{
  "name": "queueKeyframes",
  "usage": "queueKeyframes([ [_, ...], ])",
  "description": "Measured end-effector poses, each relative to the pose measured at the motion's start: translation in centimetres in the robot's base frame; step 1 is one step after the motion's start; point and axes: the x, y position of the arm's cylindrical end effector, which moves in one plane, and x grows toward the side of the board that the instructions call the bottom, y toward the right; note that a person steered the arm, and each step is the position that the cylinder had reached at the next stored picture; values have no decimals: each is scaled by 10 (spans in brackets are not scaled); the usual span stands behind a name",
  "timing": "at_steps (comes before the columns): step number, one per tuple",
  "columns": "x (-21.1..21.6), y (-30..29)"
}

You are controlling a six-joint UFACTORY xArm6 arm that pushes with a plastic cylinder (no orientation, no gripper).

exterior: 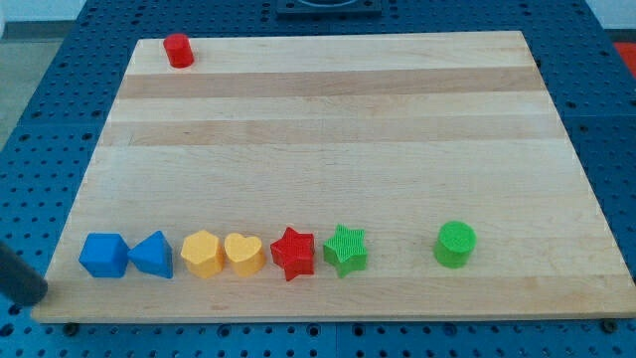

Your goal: Slide the yellow heart towards the top center

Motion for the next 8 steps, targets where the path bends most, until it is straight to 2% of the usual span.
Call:
queueKeyframes([
  [1,1,35],
  [4,1,200],
  [6,-3,213],
  [8,-25,198],
])
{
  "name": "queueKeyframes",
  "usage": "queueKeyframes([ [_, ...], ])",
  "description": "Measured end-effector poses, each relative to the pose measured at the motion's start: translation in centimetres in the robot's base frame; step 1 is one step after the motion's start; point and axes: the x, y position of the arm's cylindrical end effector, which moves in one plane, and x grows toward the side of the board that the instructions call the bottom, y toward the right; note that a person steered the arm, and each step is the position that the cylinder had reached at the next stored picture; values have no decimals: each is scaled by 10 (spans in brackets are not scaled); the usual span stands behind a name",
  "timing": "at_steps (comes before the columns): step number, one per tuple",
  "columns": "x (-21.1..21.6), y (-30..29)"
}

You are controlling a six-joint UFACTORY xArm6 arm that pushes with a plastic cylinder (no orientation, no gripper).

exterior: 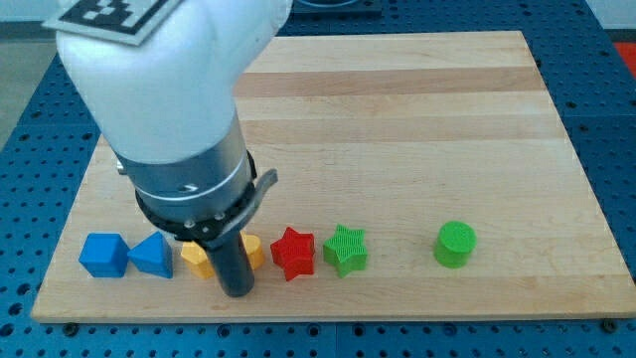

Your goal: Slide the yellow heart towards the top center

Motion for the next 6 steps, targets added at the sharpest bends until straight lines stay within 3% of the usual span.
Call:
queueKeyframes([
  [3,-43,-2],
  [6,-118,0],
])
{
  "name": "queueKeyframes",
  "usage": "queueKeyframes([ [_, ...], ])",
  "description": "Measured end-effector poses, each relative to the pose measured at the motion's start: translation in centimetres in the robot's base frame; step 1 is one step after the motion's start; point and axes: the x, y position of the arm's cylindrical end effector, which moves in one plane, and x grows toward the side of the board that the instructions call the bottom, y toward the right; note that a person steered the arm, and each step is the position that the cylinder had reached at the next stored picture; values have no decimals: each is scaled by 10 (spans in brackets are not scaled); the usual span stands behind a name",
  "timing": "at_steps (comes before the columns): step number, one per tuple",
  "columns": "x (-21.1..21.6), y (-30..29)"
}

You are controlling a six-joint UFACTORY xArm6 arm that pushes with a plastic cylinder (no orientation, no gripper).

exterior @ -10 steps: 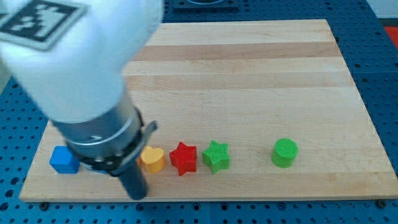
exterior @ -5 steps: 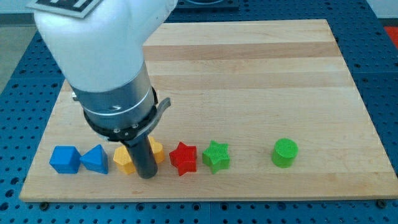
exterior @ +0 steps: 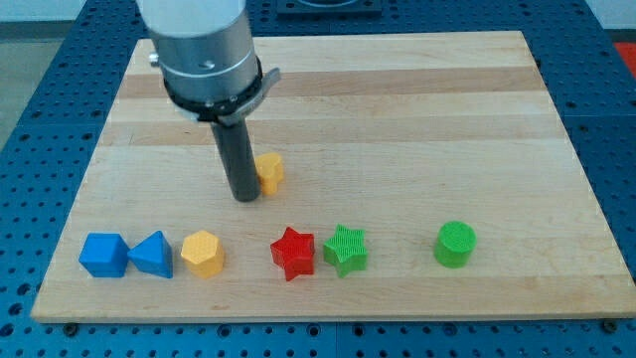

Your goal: Slide the yellow heart towards the top center

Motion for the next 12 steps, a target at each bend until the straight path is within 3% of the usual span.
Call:
queueKeyframes([
  [1,-24,16],
  [3,-32,79],
  [7,-106,91],
  [10,-114,124],
  [12,-145,125],
])
